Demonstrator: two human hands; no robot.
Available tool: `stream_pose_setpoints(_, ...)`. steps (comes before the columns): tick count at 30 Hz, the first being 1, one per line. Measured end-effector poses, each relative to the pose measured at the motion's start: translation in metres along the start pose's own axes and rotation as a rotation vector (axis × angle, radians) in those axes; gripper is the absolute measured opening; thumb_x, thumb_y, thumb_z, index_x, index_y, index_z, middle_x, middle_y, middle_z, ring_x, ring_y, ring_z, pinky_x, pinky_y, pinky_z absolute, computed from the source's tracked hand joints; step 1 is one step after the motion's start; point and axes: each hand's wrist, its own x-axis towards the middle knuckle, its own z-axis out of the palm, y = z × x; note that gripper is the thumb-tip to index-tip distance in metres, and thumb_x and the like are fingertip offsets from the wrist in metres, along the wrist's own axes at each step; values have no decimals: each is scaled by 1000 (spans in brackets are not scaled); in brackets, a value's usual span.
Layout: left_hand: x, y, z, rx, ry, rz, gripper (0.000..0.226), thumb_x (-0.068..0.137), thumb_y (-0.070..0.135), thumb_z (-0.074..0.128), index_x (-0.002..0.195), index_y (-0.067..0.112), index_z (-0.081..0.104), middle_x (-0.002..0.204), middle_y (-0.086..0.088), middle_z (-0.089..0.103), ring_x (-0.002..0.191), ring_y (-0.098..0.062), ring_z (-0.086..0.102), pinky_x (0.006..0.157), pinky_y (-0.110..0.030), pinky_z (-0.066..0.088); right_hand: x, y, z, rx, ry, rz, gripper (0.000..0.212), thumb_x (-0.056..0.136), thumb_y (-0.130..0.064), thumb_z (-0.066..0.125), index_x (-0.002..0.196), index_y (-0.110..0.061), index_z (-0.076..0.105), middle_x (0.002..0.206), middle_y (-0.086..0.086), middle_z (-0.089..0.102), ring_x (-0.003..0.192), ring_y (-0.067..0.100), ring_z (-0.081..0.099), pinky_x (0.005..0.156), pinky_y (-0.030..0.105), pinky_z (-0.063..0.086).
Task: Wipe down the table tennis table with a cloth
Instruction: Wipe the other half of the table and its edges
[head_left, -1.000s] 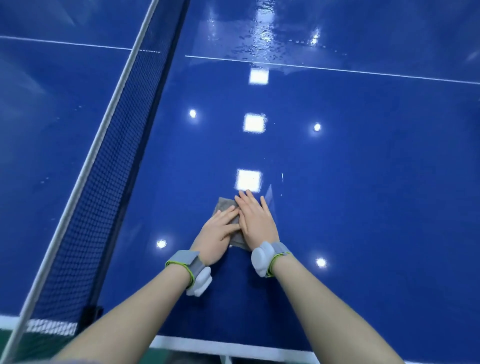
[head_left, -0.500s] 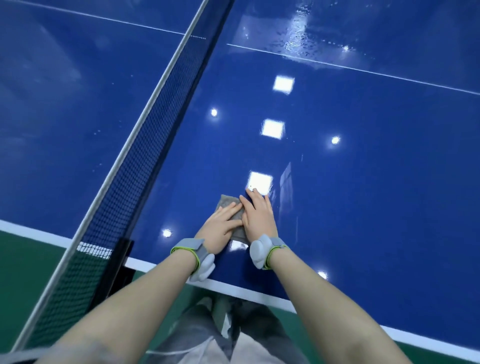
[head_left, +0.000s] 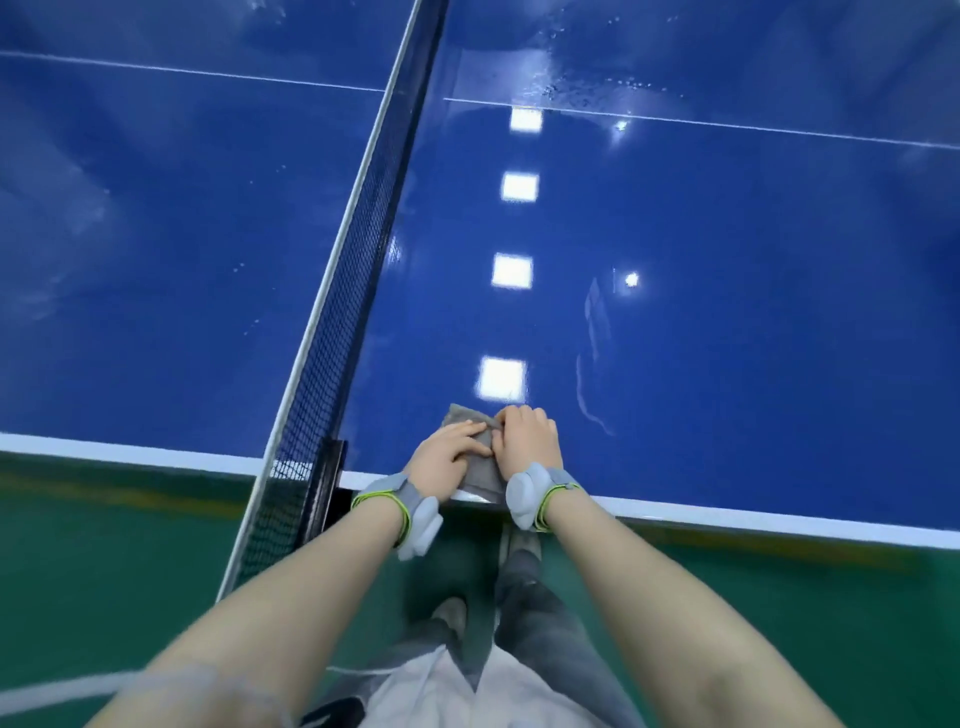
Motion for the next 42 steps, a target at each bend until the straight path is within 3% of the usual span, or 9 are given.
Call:
stream_pose_setpoints(6,-31,7,-2,-216,-79,-143,32,89,-6,41,102,5,68,127,-2,57,122,-15,46,87,-5,23,-45,-18,13,213,5,209,22,98,-23,42,113,-16,56,118,5,54,116,25,43,91,32,32)
stream_pose_setpoints(10,-53,16,-14,-475,156,-273,32,89,-3,40,100,12,66,108,-3,61,99,-15,53,81,-20,38,-75,-31,-1,818,14,328,4,95,-15,49,98,-18,50,97,-1,54,92,18,51,76,25,36)
stream_pose_setpoints(14,-68,43,-38,-678,328,-197,37,90,-2,47,124,10,53,126,-3,49,120,-15,44,93,-23,36,-99,-46,-44,1211,168,284,17,92,-3,46,81,-15,51,81,-3,50,75,10,48,66,23,39)
stream_pose_setpoints(20,-104,67,-66,-1054,10,-327,12,93,27,49,92,17,57,86,-2,58,72,-15,56,67,-26,44,-124,-81,-83,1794,245,166,25,88,2,34,80,-7,56,75,7,53,68,16,50,64,29,43)
stream_pose_setpoints(27,-160,73,-80,-1236,222,-254,13,94,13,47,89,8,58,79,-6,63,72,-16,57,58,-23,50,-166,-100,-83,1529,201,115,23,94,-6,40,92,-29,44,72,3,46,60,15,42,54,24,35)
stream_pose_setpoints(31,-198,74,-104,-1146,351,-136,14,95,5,45,86,5,56,85,-12,61,71,-15,60,68,-27,50,-180,-138,-78,1277,255,-59,32,90,0,41,86,-28,55,101,7,53,90,17,53,78,26,46)
stream_pose_setpoints(36,-237,48,-141,-1073,515,-114,21,97,6,41,87,2,59,75,-7,60,66,-13,57,67,-26,53,-205,-205,-75,1191,230,-138,18,95,-25,51,106,-27,65,116,-7,36,115,8,31,107,24,23)
stream_pose_setpoints(39,-263,27,-159,-1065,548,-111,25,96,2,37,77,2,54,57,-3,57,49,-8,54,43,-14,45,-213,-241,-62,1078,106,-228,44,89,-45,58,128,-25,55,124,-12,30,129,9,25,113,33,22)
stream_pose_setpoints(42,-279,2,-179,-1027,534,-84,24,93,-3,35,94,-8,59,88,-17,60,77,-22,60,71,-29,53,-214,-277,-49,1079,1,-275,72,72,-51,63,137,-23,47,133,-10,30,133,12,28,111,40,32)
